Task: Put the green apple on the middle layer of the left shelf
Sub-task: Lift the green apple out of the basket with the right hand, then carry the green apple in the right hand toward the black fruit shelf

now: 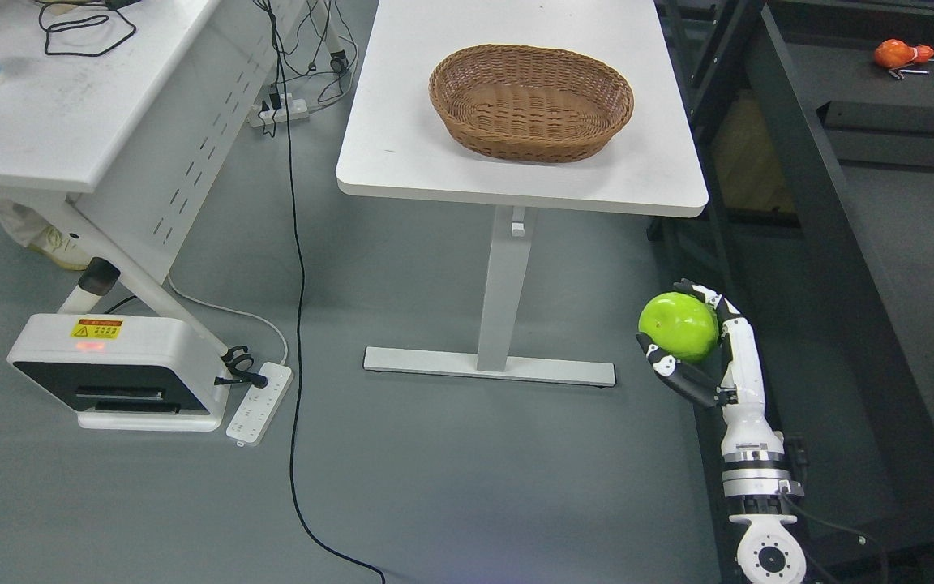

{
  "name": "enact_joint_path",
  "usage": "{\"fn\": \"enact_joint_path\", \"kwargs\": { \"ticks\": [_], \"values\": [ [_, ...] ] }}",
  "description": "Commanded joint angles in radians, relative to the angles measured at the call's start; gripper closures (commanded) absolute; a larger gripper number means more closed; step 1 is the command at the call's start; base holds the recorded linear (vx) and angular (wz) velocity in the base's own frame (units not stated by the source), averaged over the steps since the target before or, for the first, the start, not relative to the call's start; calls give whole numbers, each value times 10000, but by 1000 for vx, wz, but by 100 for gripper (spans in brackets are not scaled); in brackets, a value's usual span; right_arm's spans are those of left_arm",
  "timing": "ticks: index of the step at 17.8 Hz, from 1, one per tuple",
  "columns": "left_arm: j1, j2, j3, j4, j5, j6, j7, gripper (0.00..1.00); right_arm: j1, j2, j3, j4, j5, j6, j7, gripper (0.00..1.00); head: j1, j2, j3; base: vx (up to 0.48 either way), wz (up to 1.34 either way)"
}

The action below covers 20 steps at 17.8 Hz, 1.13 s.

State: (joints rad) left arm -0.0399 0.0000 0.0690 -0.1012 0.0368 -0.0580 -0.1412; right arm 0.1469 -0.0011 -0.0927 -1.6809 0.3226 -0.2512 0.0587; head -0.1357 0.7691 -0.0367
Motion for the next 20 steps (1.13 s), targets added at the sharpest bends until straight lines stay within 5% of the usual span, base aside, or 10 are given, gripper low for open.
{"fn": "enact_joint_path", "kwargs": {
  "ticks": [1,20],
  "values": [
    [0,175,0,0,0,12,1,0,65,-164,283,-34,11,-34,26,100,0,0,0,-211,92],
    [0,175,0,0,0,-3,1,0,96,-164,268,119,11,-34,26,100,0,0,0,-249,-10]
  ]
}}
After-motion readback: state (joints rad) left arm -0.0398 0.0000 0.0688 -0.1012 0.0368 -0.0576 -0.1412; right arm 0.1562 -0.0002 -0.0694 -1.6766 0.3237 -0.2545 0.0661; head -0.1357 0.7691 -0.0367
